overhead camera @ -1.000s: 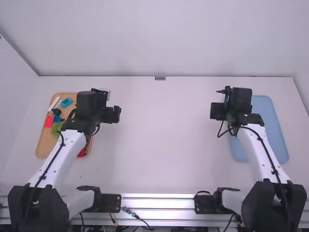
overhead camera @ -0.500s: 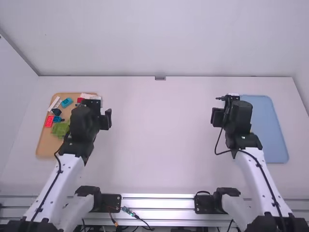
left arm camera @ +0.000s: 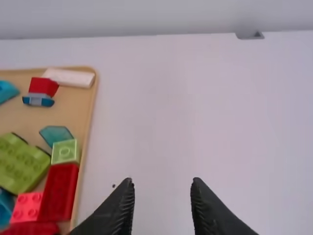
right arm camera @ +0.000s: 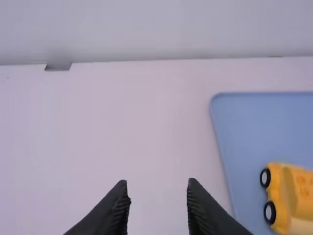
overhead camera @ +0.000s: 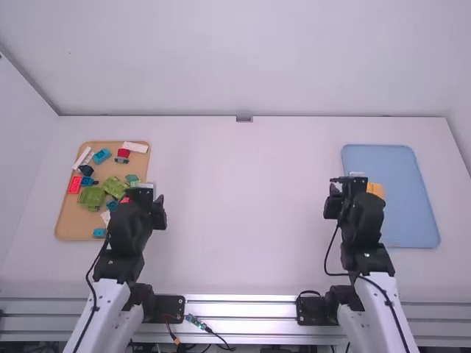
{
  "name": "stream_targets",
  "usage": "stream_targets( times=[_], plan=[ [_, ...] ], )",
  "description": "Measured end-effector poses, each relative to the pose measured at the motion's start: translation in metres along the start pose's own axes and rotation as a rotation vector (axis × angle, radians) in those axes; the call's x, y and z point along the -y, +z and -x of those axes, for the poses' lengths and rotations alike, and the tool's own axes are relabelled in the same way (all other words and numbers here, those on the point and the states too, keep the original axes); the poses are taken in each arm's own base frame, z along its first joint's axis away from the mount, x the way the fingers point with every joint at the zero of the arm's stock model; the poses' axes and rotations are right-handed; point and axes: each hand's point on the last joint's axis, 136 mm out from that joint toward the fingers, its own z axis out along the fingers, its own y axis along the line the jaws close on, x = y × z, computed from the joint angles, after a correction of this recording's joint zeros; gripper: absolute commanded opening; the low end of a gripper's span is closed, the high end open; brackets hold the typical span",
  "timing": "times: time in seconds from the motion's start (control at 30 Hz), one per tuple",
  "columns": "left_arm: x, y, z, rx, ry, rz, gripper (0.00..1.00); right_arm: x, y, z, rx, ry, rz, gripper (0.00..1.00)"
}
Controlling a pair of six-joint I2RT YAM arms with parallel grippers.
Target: Assemble lego blocks to make yellow taxi
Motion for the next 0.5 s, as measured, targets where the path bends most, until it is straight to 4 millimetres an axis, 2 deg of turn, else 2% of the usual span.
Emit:
stream_targets(
  times=[0.33,0.43,0.5],
  plan=[
    [0.0,-0.002,-0.051,0.001,-0.003,0.0,0.04,0.0,-0.008,-0.053,0.002,-0.002,0.0,0.04],
    [0.0,-0.002,-0.058,0.012,-0.007,0.003,0.0,-0.001,-0.009,-0.066,0.003,0.001,0.002,0.0],
    [0.0,-0.004,-0.05,0.05,-0.007,0.003,0.0,-0.001,-0.008,-0.076,0.003,-0.002,0.001,0.0]
  ],
)
